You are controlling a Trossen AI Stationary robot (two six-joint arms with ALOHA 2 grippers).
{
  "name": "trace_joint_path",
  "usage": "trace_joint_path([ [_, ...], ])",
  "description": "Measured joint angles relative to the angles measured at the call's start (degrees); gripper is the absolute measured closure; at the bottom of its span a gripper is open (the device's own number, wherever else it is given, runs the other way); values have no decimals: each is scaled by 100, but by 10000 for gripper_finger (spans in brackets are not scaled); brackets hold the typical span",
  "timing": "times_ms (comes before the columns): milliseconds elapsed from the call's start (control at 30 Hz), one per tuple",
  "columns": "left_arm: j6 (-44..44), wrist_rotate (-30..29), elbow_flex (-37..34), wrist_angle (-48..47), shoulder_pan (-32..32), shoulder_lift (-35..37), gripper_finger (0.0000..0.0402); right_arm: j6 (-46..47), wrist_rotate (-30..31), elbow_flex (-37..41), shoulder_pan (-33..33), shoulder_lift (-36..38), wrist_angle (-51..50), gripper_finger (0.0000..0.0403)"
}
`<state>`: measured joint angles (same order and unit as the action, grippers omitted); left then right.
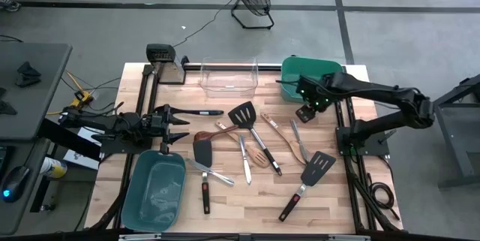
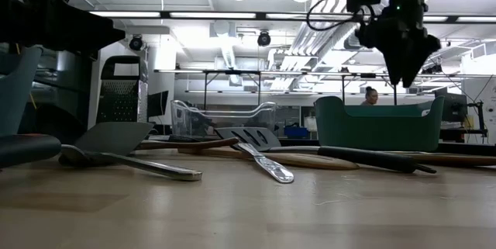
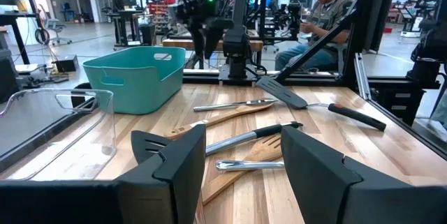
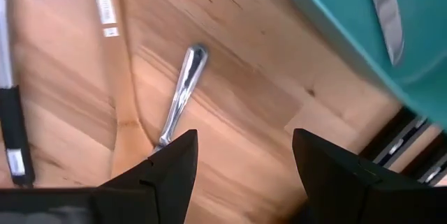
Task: Pick & Place Kitchen Items
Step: Put the right dinner knife into the green bin
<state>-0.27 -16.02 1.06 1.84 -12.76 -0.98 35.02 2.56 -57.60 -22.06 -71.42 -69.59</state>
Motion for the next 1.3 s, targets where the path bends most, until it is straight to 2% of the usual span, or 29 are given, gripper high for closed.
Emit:
trace_joint_path([
  [300, 0, -1, 0, 0, -1, 0, 218, 1565, 20, 297, 191, 1, 9, 176],
  [433, 0, 0, 0, 1, -2, 1, 218, 1901, -40, 483, 239, -12, 241, 175],
  [633, 0, 0, 0, -1, -2, 0, 218, 2369, -300, 946, 502, -15, 950, 143],
  [700, 0, -1, 0, -1, -2, 0, 218, 2396, -295, 1122, 605, -17, 1074, 126],
  [867, 2, -2, 0, -2, 0, -2, 218, 1715, -306, 1466, 914, -115, 1421, 107],
  [1100, 0, 0, 0, -1, -2, 1, 218, 1639, -640, 1470, 1094, -866, 2018, 106],
  [1300, 0, -1, 0, -1, 1, 0, 218, 1776, -1029, 1470, 1095, -1462, 2443, 125],
])
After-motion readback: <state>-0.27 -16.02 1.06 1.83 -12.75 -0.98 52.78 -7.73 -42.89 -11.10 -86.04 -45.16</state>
